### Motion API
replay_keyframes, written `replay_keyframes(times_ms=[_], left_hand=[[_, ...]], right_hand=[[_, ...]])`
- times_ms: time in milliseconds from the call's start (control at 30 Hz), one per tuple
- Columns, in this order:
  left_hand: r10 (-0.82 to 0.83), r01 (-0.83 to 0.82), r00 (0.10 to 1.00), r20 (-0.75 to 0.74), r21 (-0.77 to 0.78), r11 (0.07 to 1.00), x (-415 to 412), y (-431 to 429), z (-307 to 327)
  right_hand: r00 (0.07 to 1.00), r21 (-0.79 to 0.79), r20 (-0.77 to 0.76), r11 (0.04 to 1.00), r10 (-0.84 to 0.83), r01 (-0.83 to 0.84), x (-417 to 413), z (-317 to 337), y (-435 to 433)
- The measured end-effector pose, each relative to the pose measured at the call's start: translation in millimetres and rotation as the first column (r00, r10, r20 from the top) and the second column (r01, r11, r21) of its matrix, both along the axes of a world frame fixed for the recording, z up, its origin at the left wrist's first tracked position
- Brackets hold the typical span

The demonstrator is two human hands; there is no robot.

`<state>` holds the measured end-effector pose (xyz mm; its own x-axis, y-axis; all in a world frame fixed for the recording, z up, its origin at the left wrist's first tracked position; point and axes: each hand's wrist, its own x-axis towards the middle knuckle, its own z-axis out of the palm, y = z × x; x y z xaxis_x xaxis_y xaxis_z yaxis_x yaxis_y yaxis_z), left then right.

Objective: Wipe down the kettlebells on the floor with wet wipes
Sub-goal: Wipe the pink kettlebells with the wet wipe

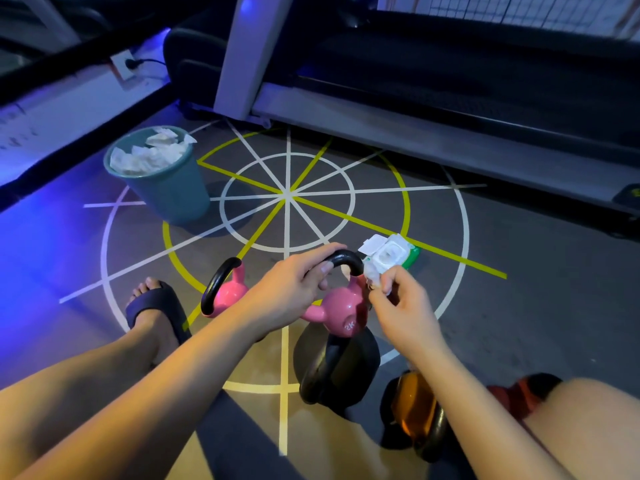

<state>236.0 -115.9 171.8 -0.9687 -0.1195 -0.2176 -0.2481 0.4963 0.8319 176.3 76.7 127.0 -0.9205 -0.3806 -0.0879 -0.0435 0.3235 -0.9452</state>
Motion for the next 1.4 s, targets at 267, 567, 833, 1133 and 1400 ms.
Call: replay_keyframes(times_ms=[267, 567, 833, 1133, 1400], left_hand=[[-0.026, 0.026, 1.000, -0.013, -0.010, 1.000, -2.6, -2.8, 1.3], [-0.095, 0.095, 0.995, 0.003, -0.032, 0.995, -4.1, 3.0, 8.4], [-0.222, 0.214, 0.974, -0.052, -0.124, 0.969, -3.0, 16.0, 12.7], [-0.278, 0.257, 0.959, -0.051, -0.254, 0.932, 0.2, 22.1, 14.8], [-0.242, 0.221, 0.965, -0.103, -0.178, 0.959, 3.2, 23.9, 10.5]], right_hand=[[0.907, -0.353, 0.400, 0.890, -0.135, 0.288, -10.5, 3.3, -0.5], [0.906, -0.341, 0.413, 0.938, 0.088, 0.064, -18.3, -6.6, 0.7], [0.915, -0.210, 0.400, 0.977, 0.047, 0.041, 7.4, -16.3, -18.4], [0.995, -0.126, 0.066, 0.989, -0.069, 0.077, 2.1, -0.3, -15.7], [0.982, -0.164, 0.150, 0.977, -0.113, 0.138, 9.0, -8.7, -18.1]])
